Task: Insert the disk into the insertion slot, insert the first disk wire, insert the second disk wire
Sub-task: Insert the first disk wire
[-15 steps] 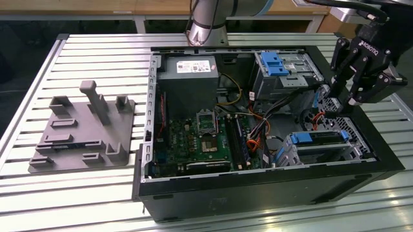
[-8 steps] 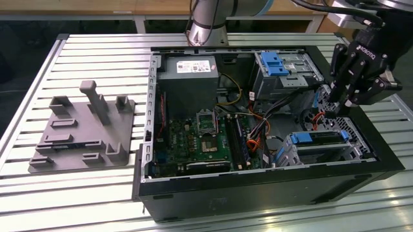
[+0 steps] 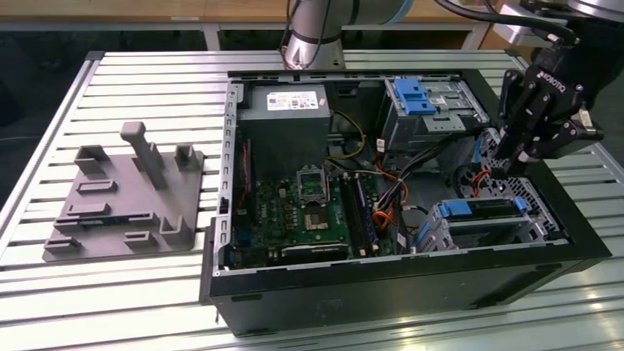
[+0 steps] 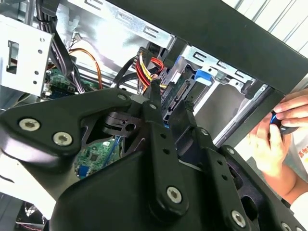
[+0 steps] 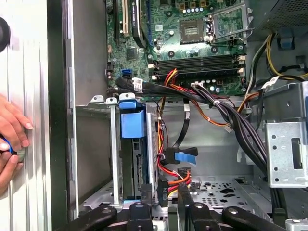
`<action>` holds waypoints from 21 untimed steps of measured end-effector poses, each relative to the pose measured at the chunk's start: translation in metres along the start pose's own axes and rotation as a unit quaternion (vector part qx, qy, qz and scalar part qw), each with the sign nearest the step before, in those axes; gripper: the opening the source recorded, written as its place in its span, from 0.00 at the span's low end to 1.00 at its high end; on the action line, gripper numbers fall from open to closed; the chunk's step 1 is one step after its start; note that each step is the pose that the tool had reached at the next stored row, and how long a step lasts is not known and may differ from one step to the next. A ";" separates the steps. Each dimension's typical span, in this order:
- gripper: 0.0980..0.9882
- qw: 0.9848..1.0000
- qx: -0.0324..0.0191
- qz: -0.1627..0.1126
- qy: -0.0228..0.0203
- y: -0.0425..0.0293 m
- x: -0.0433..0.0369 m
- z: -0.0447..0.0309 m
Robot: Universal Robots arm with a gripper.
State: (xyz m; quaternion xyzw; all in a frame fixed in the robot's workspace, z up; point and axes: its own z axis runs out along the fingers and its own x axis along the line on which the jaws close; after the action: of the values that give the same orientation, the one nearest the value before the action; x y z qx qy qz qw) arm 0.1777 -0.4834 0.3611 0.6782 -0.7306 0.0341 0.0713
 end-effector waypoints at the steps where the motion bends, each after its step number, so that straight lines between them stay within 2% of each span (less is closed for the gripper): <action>1: 0.28 1.000 0.000 0.000 0.000 0.0000 0.0001 0.0004; 11: 0.28 1.000 0.000 0.000 0.000 -0.0006 0.0037 0.0066; 21: 0.27 1.000 0.000 0.000 0.001 -0.0008 0.0029 0.0116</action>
State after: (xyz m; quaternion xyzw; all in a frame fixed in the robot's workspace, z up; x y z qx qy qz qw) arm 0.1777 -0.4880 0.3501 0.6783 -0.7304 0.0349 0.0719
